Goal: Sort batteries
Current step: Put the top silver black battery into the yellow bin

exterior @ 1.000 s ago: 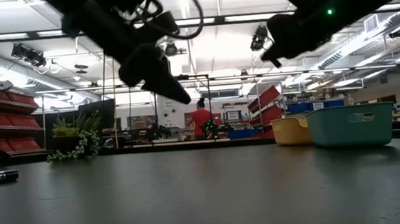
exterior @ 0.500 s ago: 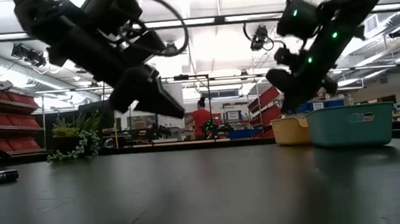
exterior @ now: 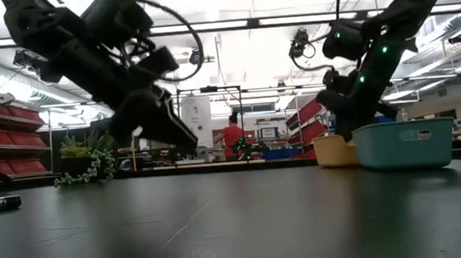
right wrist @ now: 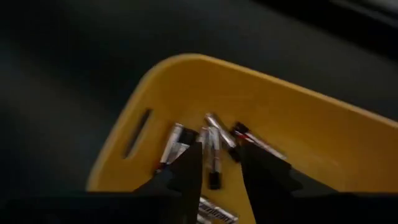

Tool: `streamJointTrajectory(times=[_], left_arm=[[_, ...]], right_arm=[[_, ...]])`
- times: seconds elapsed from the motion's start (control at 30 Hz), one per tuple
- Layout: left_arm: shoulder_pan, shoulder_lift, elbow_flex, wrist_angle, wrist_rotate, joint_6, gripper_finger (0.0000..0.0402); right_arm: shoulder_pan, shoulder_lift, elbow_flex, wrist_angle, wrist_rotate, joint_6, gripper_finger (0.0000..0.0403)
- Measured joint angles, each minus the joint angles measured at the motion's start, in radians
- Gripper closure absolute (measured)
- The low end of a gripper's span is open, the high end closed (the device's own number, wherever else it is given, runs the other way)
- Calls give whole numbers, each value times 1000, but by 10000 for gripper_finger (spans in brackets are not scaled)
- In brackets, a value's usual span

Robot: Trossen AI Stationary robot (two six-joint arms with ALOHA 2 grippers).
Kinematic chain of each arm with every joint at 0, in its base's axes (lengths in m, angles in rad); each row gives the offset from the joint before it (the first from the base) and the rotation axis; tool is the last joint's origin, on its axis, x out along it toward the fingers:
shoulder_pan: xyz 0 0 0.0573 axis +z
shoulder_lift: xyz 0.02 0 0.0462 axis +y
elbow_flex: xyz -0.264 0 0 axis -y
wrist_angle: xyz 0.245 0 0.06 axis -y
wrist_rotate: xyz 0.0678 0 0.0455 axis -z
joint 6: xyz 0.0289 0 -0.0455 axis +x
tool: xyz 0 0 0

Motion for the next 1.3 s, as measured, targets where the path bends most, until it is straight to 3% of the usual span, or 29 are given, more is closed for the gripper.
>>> streamJointTrajectory(times=[0.13, 0.33, 0.5, 0.63, 0.77, 0.9, 1.07, 1.3], left_arm=[[0, -91, 3, -79, 0, -25, 245], [0, -301, 34, -339, 5, -137, 246], [0, -387, 54, -512, 47, -235, 246], [2, -385, 81, -639, 158, -326, 246], [-9, -344, 154, -808, 289, -422, 246], [-48, -296, 257, -1001, 355, -475, 246], [-111, -244, 316, -1110, 451, -501, 246], [-293, -187, 315, -1295, 436, -407, 257]], right_arm=[[55, -91, 0, -3, 33, -30, 284], [294, -206, -9, 187, 241, -196, 294], [474, -144, -125, 711, 299, -359, 298], [580, 37, -232, 1215, 298, -402, 301], [655, 221, -246, 1487, 310, -461, 309], [695, 328, -217, 1595, 380, -523, 319], [701, 340, -203, 1606, 388, -558, 326], [731, 292, -210, 1600, 415, -623, 326]])
